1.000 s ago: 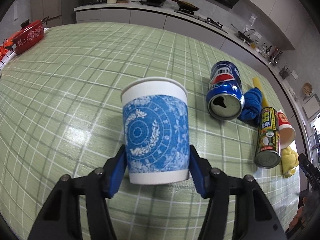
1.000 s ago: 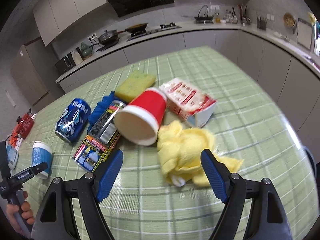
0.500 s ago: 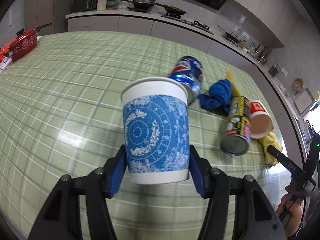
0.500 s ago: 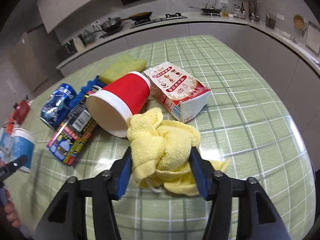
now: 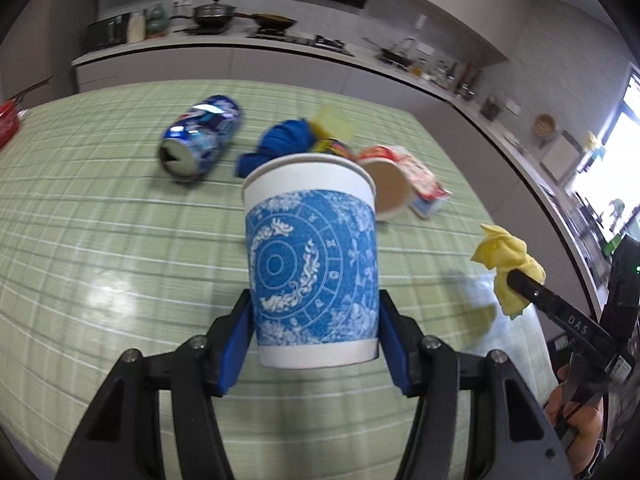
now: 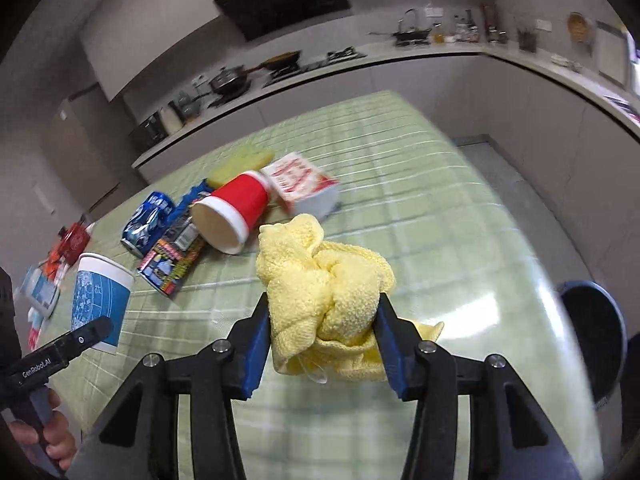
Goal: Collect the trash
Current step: 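Carry the blue-patterned cup and yellow cloth in both tools over the bin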
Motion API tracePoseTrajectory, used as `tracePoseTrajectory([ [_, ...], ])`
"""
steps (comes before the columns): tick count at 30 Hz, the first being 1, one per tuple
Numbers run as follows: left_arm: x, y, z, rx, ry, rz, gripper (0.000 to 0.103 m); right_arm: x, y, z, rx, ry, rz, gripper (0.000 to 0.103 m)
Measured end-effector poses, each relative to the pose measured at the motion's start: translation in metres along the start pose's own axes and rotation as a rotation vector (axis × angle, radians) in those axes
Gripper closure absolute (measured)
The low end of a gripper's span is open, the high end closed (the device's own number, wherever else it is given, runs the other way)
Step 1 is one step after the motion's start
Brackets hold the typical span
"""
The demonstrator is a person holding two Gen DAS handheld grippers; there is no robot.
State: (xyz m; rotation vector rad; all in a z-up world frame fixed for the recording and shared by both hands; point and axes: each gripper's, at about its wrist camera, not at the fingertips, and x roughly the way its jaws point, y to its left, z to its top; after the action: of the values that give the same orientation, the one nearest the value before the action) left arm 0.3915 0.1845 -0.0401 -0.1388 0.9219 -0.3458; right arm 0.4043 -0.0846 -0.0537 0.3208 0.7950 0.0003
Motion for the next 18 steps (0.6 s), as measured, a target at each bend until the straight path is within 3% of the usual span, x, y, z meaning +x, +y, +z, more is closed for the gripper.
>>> tracePoseTrajectory([
  [4,0.006,-0.035,-0.013,0.041,0.02,-0.07,0.044,-0.028,-0.023,-0.016,0.05,0.002,-0.04,0.052],
  [10,0.007,-0.09,-0.033,0.082,0.053,-0.107,0.044,-0.075,-0.057,-0.036,0.059,-0.008,-0.094,0.052],
  [18,0.013,-0.197,-0.053,0.149,0.014,-0.139,0.044,-0.128,-0.155,-0.043,0.077,-0.07,-0.078,0.052],
])
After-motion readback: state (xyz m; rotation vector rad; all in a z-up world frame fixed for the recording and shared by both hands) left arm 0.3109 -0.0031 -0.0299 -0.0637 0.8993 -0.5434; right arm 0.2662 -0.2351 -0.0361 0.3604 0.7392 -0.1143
